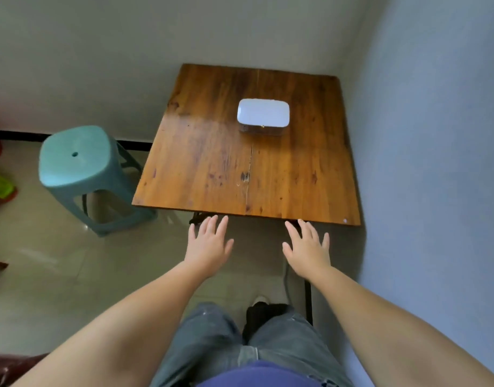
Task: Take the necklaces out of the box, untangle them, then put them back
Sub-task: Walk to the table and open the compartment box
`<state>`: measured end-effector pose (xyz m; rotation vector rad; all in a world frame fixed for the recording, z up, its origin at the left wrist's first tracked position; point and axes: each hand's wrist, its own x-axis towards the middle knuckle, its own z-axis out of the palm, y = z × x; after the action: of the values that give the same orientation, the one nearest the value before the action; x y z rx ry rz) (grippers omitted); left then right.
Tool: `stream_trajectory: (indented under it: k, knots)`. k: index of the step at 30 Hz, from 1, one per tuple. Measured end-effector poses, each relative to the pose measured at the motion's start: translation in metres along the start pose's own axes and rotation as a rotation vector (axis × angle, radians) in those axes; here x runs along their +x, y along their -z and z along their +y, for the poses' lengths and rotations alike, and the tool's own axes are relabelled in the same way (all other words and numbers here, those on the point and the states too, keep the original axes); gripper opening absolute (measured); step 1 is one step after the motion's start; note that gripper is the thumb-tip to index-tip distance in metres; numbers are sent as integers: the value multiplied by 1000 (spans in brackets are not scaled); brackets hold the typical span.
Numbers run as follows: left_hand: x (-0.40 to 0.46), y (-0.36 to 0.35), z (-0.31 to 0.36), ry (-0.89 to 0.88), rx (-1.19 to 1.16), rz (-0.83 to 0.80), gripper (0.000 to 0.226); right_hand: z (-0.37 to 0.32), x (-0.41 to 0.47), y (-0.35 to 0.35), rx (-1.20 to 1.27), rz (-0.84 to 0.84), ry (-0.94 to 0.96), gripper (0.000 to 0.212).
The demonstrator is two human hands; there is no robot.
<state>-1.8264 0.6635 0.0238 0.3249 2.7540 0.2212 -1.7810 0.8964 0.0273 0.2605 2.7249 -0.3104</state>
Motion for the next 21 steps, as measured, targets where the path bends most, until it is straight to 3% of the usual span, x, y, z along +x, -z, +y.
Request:
stream_trajectory:
  k: [5, 13, 21]
  knots:
    - [95, 41, 0, 56, -100, -13, 59, -8, 112, 49, 23, -13, 41, 57]
    - [278, 98, -1, 143, -519, -37, 59, -56, 288, 108, 15, 107, 62, 64]
    - [410, 118, -1, 432, -1265, -263, 50, -67, 390, 113, -190, 98, 145, 73]
